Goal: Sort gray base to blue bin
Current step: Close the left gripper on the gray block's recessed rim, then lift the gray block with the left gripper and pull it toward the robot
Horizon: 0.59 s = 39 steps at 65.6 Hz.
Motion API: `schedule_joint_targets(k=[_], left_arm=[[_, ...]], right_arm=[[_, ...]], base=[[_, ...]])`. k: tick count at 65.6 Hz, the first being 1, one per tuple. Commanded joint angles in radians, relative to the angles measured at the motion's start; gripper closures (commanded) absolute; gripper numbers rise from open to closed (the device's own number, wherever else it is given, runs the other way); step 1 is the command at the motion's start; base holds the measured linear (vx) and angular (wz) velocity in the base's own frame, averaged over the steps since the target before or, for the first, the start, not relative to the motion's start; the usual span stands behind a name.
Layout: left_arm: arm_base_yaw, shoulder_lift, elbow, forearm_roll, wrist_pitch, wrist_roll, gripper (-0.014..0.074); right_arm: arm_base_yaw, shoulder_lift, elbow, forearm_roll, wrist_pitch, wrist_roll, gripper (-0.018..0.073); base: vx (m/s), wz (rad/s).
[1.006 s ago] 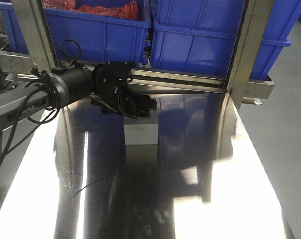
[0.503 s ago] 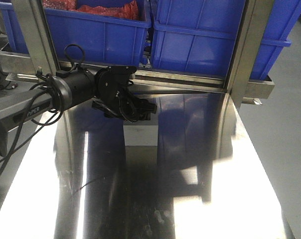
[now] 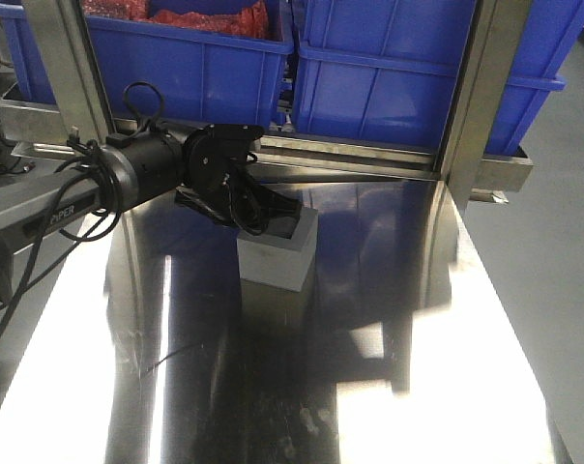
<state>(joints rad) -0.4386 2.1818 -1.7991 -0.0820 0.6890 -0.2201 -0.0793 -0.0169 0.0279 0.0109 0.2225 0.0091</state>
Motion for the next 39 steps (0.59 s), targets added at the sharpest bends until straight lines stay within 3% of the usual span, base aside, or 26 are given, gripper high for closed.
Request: schedule_joint_targets(k=[1, 18, 39], left_arm=[[-0.005, -0.07, -0.02, -0.005, -0.022, 0.003, 0.0593], [-0.008, -0.223, 0.067, 0.004, -0.208, 0.003, 0.0593], [-0.008, -0.553, 0.415, 0.006, -0.443, 0.006, 0.0593]], right_arm=[[-0.002, 0.003, 0.001, -0.006, -0.075, -0.009, 0.0564], [-0.002, 0.003, 0.001, -0.006, -0.075, -0.009, 0.0564], [-0.002, 0.003, 0.001, -0.006, -0.075, -0.009, 0.0564]], base=[[0.0, 0.0], [0.0, 0.0], [0.0, 0.0]])
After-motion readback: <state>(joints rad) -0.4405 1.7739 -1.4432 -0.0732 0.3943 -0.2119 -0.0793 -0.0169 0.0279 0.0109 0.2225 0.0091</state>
